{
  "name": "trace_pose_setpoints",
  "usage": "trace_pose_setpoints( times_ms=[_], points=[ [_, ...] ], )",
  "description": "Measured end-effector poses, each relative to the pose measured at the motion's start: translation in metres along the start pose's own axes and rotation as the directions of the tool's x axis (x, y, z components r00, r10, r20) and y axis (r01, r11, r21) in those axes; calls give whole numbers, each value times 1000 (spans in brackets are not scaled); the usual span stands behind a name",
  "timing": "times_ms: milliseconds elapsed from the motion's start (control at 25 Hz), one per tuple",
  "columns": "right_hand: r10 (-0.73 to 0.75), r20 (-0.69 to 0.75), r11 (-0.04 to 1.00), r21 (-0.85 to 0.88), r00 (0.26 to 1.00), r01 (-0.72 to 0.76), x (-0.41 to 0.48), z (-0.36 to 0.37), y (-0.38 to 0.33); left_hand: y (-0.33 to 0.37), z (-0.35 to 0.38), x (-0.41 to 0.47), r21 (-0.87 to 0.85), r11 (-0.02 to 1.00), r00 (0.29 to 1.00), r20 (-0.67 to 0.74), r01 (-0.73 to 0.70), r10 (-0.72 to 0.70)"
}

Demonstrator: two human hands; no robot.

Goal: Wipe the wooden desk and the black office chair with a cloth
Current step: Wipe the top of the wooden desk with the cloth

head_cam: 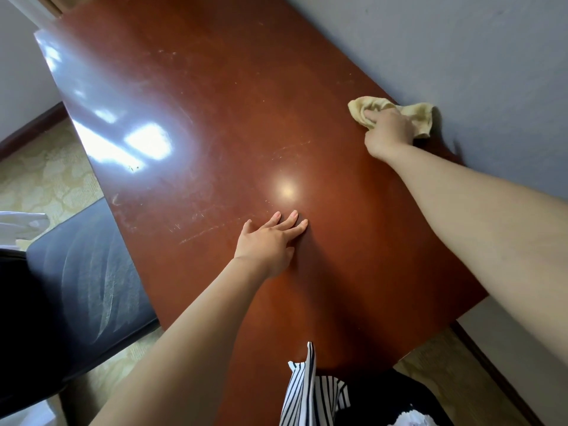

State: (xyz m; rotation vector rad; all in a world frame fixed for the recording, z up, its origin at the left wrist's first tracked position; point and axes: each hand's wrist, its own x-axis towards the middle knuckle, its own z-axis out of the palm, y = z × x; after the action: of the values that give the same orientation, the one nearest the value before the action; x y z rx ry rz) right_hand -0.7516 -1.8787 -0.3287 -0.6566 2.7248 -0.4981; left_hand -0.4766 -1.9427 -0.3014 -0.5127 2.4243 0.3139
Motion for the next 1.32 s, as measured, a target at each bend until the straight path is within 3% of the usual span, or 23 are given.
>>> trace_pose_setpoints(
  times_ms=[160,240,400,560,640,720,800,880,960,1000,1040,1120,1320],
  points=[
    [-282,176,956,-28,943,291,-33,28,-35,1,4,1,2,1000,1000,-7,10,-10],
    [-392,190,918,17,900,396,-64,45,-50,5,11,-1,9,1000,999,-38,25,-25],
    [-370,134,919,201,919,340,-128,58,-42,10,29,-6,1,1000,993,-119,3,-3],
    [-369,66,917,190,927,352,-195,53,-6,-10,65,-40,-84,990,943,-322,-114,82],
    [-387,95,909,204,917,363,-217,49,8,-26,87,-62,-251,964,896,-442,-92,-29],
    [-408,174,903,223,896,368,-226,47,12,-42,107,-79,-430,901,811,-503,66,-299],
    [-460,278,886,213,843,413,-230,49,3,-54,122,-88,-597,730,655,-411,332,-634],
    [-517,368,856,212,773,472,-231,54,-12,-61,124,-86,-762,394,450,-152,513,-880],
    [-577,433,814,232,693,532,-238,63,-30,-66,118,-84,-853,3,302,182,523,-936],
    [-603,451,792,242,658,560,-243,67,-40,-68,116,-82,-860,-119,285,290,496,-913],
    [-627,459,771,253,629,584,-248,72,-49,-69,115,-82,-859,-166,294,339,484,-894],
    [-669,452,735,278,591,619,-257,83,-67,-74,114,-83,-878,-177,341,350,445,-872],
    [-731,472,663,320,492,677,-284,122,-124,-98,119,-93,-938,-320,480,345,136,-806]
  ],
)
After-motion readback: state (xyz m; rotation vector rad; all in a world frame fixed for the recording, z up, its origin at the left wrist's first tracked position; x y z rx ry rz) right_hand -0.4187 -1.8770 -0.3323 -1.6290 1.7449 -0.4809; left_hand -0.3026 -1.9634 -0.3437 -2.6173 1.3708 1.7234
